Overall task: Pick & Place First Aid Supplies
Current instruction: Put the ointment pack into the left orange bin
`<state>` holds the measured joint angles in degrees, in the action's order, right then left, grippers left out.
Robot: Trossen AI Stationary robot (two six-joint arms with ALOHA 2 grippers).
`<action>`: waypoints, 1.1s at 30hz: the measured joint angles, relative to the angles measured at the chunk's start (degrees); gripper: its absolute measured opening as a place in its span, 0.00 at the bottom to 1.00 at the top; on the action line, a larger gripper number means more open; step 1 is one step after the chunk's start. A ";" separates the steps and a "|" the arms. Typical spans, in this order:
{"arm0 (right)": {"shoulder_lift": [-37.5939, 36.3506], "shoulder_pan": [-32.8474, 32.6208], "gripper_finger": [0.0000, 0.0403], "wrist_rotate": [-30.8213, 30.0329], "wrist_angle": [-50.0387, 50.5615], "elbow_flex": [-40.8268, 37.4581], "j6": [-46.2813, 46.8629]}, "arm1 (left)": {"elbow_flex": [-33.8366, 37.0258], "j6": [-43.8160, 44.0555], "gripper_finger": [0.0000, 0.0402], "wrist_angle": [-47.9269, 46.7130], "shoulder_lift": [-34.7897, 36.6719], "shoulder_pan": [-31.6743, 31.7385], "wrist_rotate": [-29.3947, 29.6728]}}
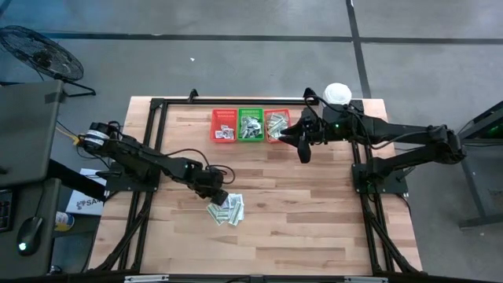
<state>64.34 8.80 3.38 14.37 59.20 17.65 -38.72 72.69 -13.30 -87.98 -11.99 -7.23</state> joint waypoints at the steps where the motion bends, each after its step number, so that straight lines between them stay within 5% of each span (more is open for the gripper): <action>1: 0.00 0.02 0.29 0.02 -0.02 0.00 0.00 | 0.00 0.05 0.57 0.13 -0.01 0.00 0.05; 33: 0.02 0.02 0.29 0.04 1.17 0.00 0.28 | -0.37 -0.44 0.57 1.32 -3.96 -0.22 7.00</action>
<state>64.36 8.82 3.42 15.54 59.20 17.93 -39.09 72.25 -11.98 -91.94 -12.21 -0.23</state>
